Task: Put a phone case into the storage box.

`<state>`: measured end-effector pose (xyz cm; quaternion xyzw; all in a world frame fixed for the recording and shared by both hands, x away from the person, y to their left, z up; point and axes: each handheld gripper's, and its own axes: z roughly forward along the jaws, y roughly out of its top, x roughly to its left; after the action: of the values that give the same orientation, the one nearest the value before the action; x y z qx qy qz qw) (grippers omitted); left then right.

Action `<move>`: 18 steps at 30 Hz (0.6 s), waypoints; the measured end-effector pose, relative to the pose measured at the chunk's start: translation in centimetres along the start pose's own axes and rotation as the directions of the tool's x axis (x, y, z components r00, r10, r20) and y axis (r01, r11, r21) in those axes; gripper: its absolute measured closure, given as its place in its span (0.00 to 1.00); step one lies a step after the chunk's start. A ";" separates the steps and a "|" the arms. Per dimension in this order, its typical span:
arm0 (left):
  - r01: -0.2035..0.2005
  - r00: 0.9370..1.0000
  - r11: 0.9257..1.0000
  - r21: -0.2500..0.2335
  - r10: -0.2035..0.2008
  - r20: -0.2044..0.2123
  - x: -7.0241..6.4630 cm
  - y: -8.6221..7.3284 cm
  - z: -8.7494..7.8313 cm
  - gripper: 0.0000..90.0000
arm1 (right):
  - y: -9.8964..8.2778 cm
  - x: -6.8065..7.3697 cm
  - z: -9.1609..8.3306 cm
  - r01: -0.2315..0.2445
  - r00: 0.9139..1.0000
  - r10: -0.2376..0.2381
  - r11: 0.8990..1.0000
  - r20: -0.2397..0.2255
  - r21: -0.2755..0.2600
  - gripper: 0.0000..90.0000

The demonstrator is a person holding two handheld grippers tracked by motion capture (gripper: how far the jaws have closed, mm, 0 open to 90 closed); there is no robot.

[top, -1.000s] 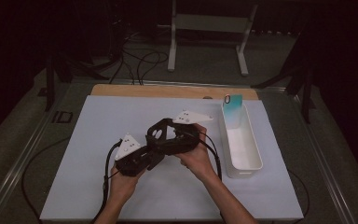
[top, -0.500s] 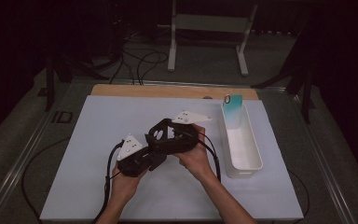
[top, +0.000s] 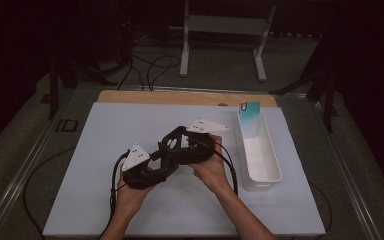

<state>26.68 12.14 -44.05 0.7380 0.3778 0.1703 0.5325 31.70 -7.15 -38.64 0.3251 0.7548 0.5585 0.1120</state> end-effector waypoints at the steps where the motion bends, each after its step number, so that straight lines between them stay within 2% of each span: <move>1: -0.008 1.000 1.000 -0.004 0.008 -0.010 0.0 -0.1 -0.1 0.39 | 0.0 0.0 0.0 0.000 1.000 0.000 1.000 0.004 0.000 0.15; 3: -0.010 1.000 1.000 -0.003 0.010 -0.026 0.0 -0.2 -0.2 0.26 | -0.1 -0.1 0.0 0.003 1.000 -0.003 1.000 0.007 0.002 0.15; 4: -0.007 0.999 1.000 0.002 0.007 -0.047 0.2 -0.3 -0.4 0.22 | -0.1 -0.2 0.0 -0.003 1.000 0.003 1.000 0.012 0.002 0.15; 9: 0.014 0.998 1.000 -0.011 -0.015 -0.066 1.0 -0.7 -1.0 0.15 | -0.2 -0.4 0.0 -0.007 1.000 0.007 1.000 0.018 -0.002 0.14; 10: 0.021 0.996 1.000 -0.022 -0.023 -0.089 1.3 -0.9 -1.3 0.12 | -0.2 -0.5 0.0 -0.003 1.000 0.003 1.000 0.022 0.005 0.14; 15: 0.004 0.993 1.000 -0.025 -0.007 -0.114 1.9 -1.2 -1.9 0.01 | -0.3 -0.6 0.0 -0.001 1.000 0.001 1.000 0.027 0.004 0.14; 16: 0.002 0.990 0.999 -0.036 -0.007 -0.139 2.2 -1.4 -2.2 0.00 | -0.3 -0.6 0.0 0.006 1.000 -0.007 1.000 0.029 0.007 0.14; 18: -0.007 0.987 0.999 -0.042 0.000 -0.159 2.5 -1.6 -2.6 0.00 | -0.4 -0.6 0.0 0.009 0.999 -0.009 1.000 0.031 0.008 0.14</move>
<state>26.02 15.89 -44.94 0.7112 0.4143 0.2376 0.5158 32.07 -7.58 -39.13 0.3308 0.7568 0.5497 0.1251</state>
